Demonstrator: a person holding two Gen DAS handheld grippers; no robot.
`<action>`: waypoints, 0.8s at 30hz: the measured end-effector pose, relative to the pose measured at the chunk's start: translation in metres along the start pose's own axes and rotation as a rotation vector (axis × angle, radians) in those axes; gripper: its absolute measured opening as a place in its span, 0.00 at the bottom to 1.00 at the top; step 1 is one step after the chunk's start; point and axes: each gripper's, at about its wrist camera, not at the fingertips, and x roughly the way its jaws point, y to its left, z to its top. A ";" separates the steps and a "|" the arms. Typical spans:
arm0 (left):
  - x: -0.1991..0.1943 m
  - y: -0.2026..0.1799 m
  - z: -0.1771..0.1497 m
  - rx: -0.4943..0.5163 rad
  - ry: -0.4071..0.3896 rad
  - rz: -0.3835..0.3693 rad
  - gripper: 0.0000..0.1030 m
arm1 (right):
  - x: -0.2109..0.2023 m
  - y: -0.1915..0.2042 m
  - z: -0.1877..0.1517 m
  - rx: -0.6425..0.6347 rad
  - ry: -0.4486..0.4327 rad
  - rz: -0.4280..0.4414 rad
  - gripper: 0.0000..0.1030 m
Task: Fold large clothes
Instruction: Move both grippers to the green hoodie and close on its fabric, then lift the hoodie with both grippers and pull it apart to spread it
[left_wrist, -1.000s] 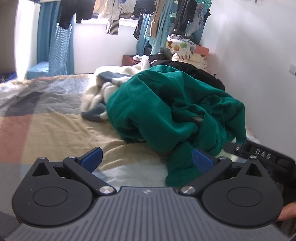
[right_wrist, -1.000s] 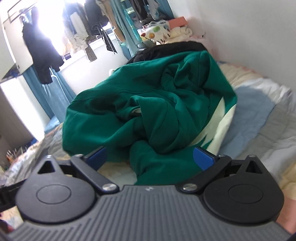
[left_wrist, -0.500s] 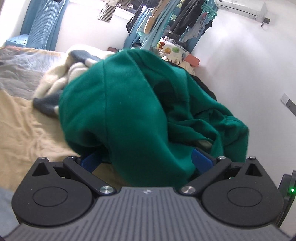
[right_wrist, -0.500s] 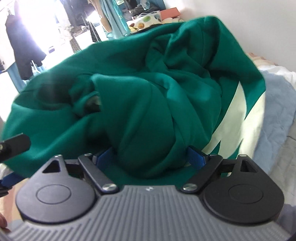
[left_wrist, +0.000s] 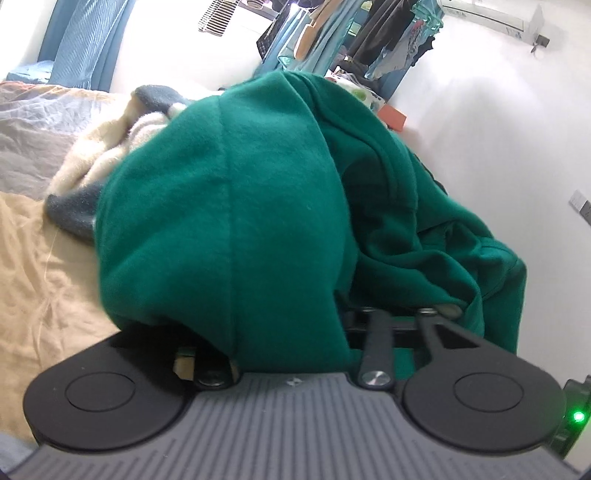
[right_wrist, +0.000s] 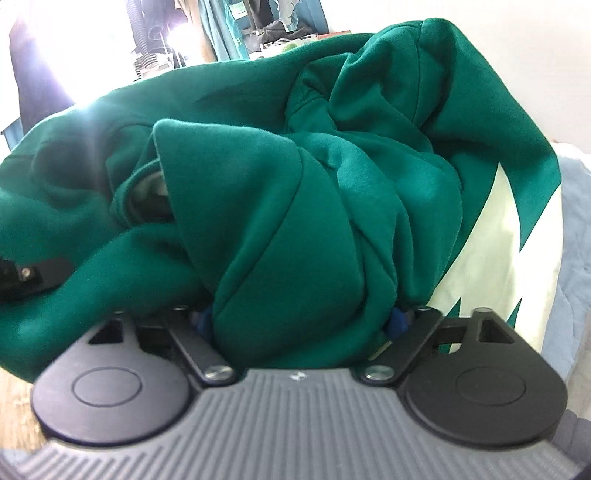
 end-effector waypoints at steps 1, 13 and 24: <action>-0.004 0.003 0.002 -0.011 0.003 -0.005 0.24 | -0.002 0.001 0.000 -0.009 -0.001 -0.003 0.75; -0.097 -0.027 0.011 0.057 -0.064 0.020 0.09 | -0.065 0.007 -0.011 -0.024 -0.080 0.045 0.42; -0.227 -0.026 0.002 0.072 -0.141 0.107 0.06 | -0.136 0.011 -0.007 -0.106 -0.130 0.225 0.36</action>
